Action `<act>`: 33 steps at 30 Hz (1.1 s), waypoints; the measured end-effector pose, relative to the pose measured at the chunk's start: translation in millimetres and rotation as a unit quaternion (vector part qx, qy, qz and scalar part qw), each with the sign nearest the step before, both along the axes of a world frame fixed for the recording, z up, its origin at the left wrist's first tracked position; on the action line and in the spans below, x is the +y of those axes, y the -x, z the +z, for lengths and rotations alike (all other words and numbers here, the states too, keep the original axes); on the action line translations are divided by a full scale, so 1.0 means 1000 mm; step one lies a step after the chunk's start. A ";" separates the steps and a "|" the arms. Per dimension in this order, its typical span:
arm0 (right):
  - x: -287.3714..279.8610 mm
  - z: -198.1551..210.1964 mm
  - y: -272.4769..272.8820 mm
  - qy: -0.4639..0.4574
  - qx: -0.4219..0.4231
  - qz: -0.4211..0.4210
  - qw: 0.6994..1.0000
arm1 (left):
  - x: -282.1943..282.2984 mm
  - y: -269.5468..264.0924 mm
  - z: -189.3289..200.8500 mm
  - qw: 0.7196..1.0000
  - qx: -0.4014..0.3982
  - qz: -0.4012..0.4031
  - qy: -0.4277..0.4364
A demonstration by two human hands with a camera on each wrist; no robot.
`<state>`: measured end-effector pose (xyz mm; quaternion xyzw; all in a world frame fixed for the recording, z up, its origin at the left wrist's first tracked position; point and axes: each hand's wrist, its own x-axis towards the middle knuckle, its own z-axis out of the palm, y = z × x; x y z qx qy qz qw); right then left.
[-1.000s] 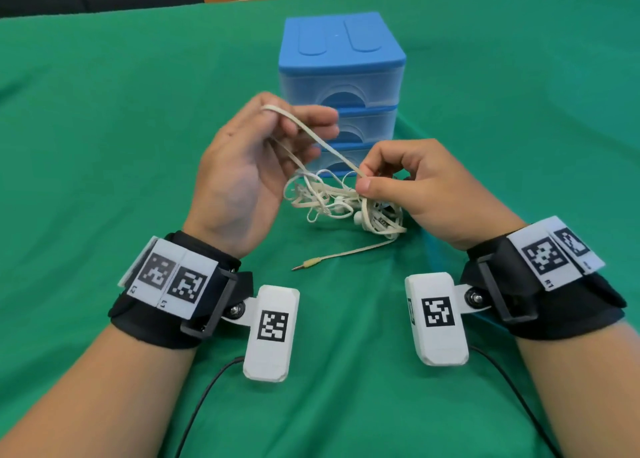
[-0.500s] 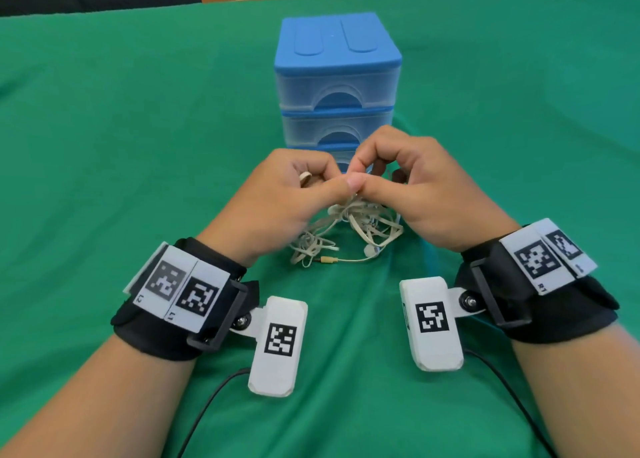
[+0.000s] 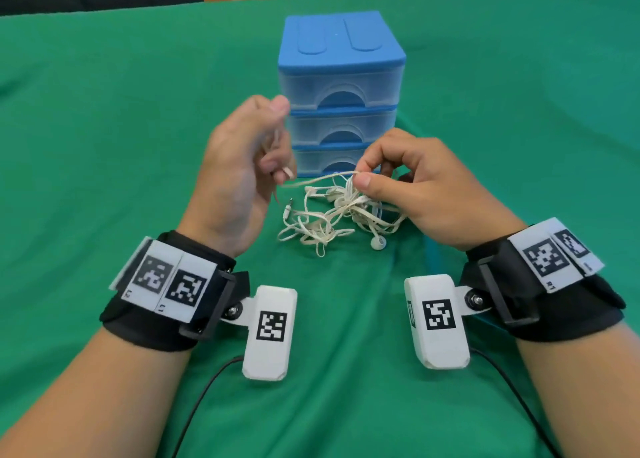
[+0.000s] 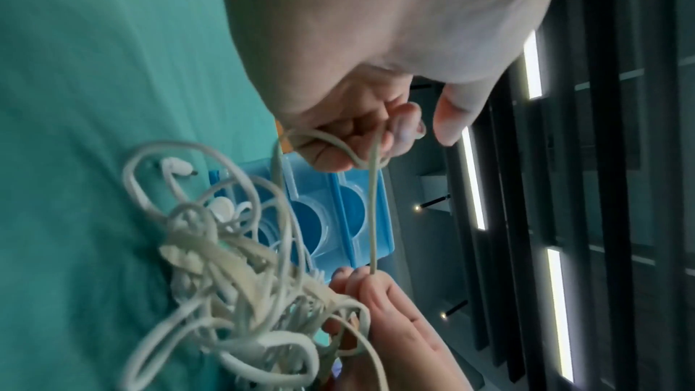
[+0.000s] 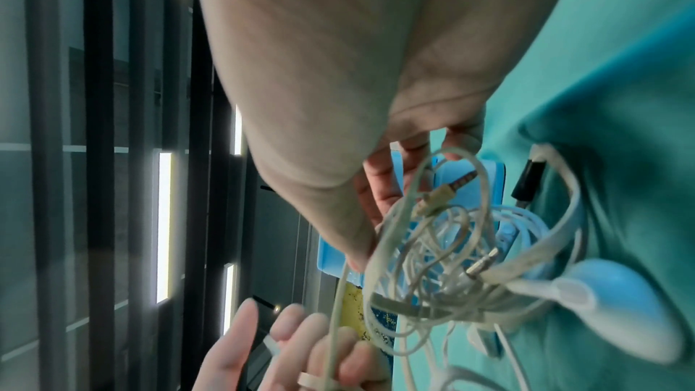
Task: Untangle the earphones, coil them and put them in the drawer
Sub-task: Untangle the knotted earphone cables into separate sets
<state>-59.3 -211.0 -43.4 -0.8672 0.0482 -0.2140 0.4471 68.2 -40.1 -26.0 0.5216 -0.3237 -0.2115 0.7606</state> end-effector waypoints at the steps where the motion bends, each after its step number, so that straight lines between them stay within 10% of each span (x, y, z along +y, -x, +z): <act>1: 0.000 0.000 0.000 -0.009 -0.005 0.004 1.000 | -0.001 0.000 -0.002 0.999 -0.028 0.003 -0.044; 8: 0.000 -0.001 0.001 -0.017 0.002 0.030 0.999 | -0.004 0.011 -0.010 0.952 -0.181 -0.074 -0.237; 15: 0.002 -0.003 -0.001 -0.037 0.034 0.042 0.998 | -0.004 0.012 -0.004 0.990 -0.095 -0.058 -0.085; 33: 0.003 0.001 0.002 -0.094 -0.019 0.026 0.995 | -0.002 0.010 -0.001 0.991 -0.069 -0.088 -0.072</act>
